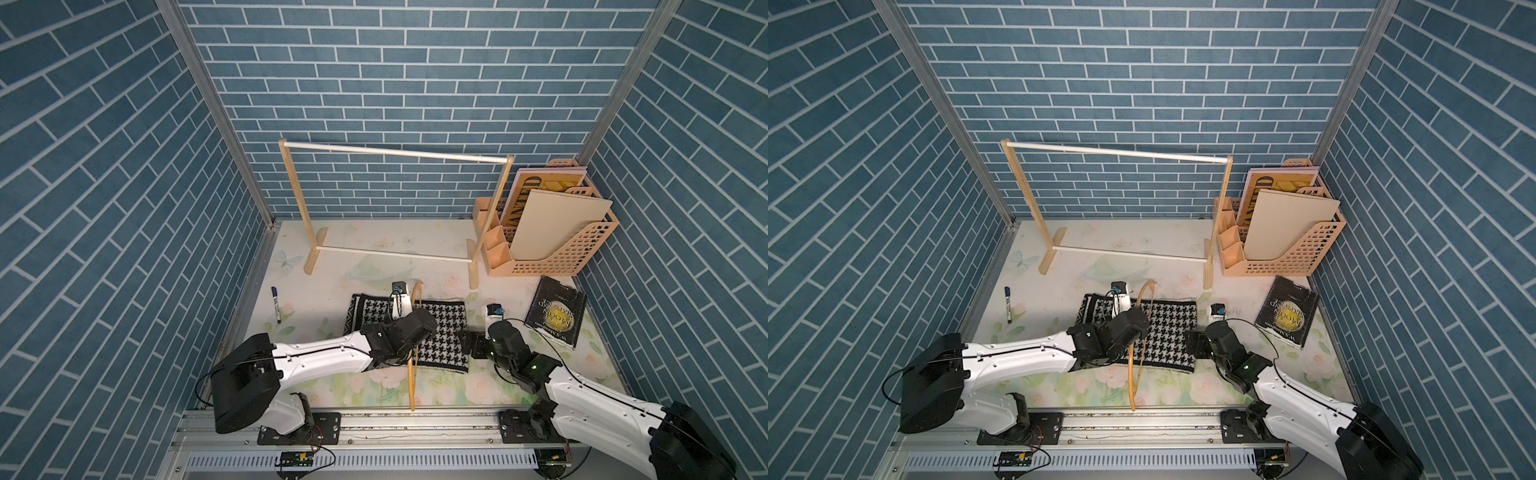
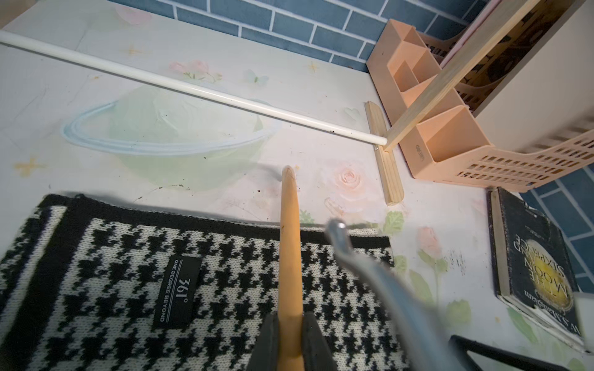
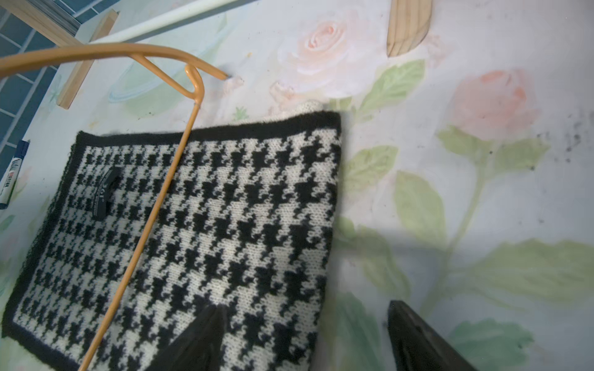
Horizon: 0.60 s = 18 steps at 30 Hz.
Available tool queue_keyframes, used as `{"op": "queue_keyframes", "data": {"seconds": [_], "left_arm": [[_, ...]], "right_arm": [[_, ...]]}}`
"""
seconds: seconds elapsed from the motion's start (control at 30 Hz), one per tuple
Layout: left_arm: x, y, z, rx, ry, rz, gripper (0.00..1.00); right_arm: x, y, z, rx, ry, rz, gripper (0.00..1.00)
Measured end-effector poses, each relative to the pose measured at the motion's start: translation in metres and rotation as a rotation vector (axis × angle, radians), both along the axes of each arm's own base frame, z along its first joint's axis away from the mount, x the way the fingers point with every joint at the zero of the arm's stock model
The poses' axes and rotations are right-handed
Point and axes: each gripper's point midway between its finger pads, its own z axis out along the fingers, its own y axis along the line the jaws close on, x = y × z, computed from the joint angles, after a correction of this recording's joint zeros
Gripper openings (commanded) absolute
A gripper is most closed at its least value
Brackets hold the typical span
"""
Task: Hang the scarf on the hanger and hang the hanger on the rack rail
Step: Pick up the hanger from the clothesline, then hang the scarf on the hanger.
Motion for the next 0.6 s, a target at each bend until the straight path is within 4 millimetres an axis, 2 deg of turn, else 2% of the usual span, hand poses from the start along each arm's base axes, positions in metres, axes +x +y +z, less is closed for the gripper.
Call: {"op": "queue_keyframes", "data": {"seconds": [0.33, 0.6], "left_arm": [[0.005, 0.007, 0.006, -0.009, -0.054, 0.060, 0.00], [0.006, 0.010, 0.007, 0.012, -0.064, 0.067, 0.00]], "right_arm": [[-0.010, 0.012, -0.017, 0.080, 0.068, 0.031, 0.80], [-0.007, 0.021, -0.017, 0.115, 0.072, 0.044, 0.78]]}}
